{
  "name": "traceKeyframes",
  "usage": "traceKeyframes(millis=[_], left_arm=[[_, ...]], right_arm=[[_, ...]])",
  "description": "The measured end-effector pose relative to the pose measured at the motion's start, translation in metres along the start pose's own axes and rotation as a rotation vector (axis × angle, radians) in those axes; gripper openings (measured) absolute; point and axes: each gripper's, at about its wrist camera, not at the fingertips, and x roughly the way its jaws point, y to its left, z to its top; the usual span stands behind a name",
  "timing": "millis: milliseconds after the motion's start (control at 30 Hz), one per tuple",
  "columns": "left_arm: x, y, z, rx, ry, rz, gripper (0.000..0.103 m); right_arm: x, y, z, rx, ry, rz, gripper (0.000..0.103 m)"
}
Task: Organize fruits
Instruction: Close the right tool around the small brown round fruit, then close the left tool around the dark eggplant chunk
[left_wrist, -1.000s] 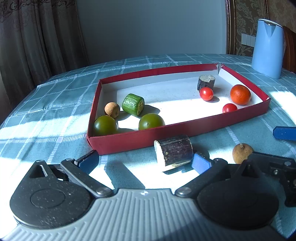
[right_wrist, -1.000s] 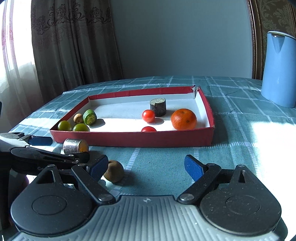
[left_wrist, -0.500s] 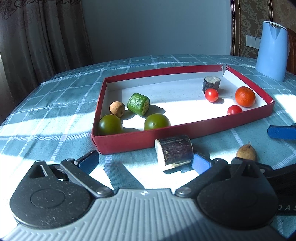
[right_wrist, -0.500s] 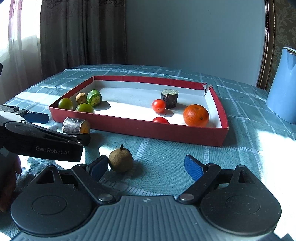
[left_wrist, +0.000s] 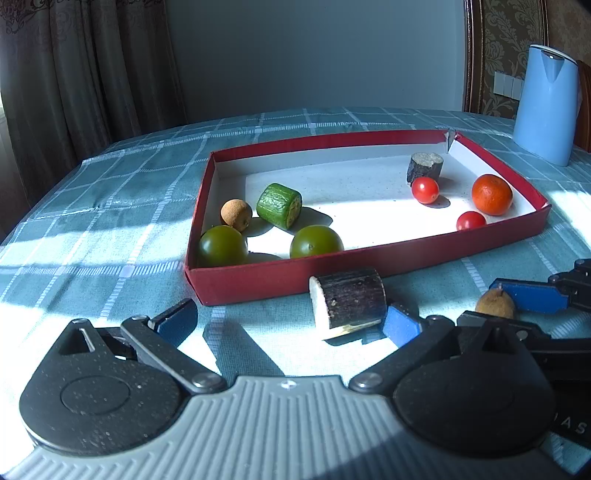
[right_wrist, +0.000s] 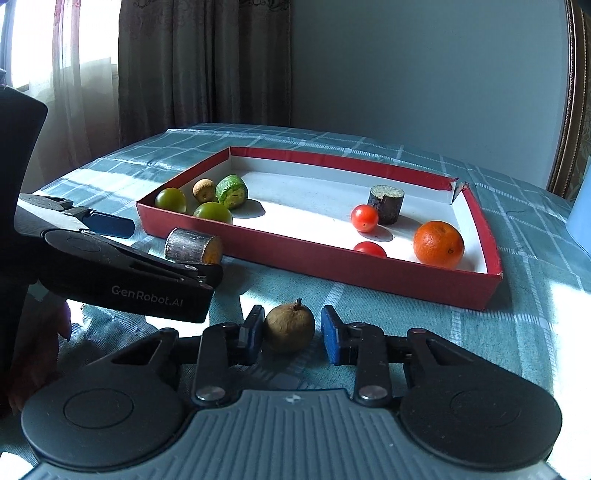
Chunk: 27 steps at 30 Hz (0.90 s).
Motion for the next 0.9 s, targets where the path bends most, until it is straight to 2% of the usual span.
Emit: traceKeyframes(millis=[67, 100, 267, 433, 533, 667, 900], left_arm=[[0.000, 0.000, 0.000, 0.000, 0.001, -0.001, 0.103], [0.000, 0.000, 0.000, -0.001, 0.001, -0.001, 0.103], [0.000, 0.000, 0.000, 0.004, -0.003, 0.002, 0.103], [-0.003, -0.003, -0.002, 0.022, -0.017, -0.012, 0.095], [-0.006, -0.006, -0.003, 0.041, -0.030, -0.036, 0.083], [-0.009, -0.009, -0.004, 0.061, -0.041, -0.054, 0.074], [-0.014, -0.015, -0.006, 0.101, -0.057, -0.107, 0.044]], right_arm=[[0.000, 0.000, 0.000, 0.000, 0.000, -0.001, 0.032], [0.000, -0.001, 0.000, 0.002, -0.002, -0.004, 0.028], [-0.001, -0.006, -0.001, 0.032, -0.002, 0.004, 0.027], [-0.002, -0.008, -0.001, 0.053, -0.005, -0.012, 0.027], [-0.002, -0.011, -0.001, 0.069, -0.006, -0.022, 0.027], [-0.002, -0.013, -0.001, 0.079, -0.006, -0.025, 0.027], [-0.002, -0.014, 0.000, 0.085, -0.007, -0.028, 0.027]])
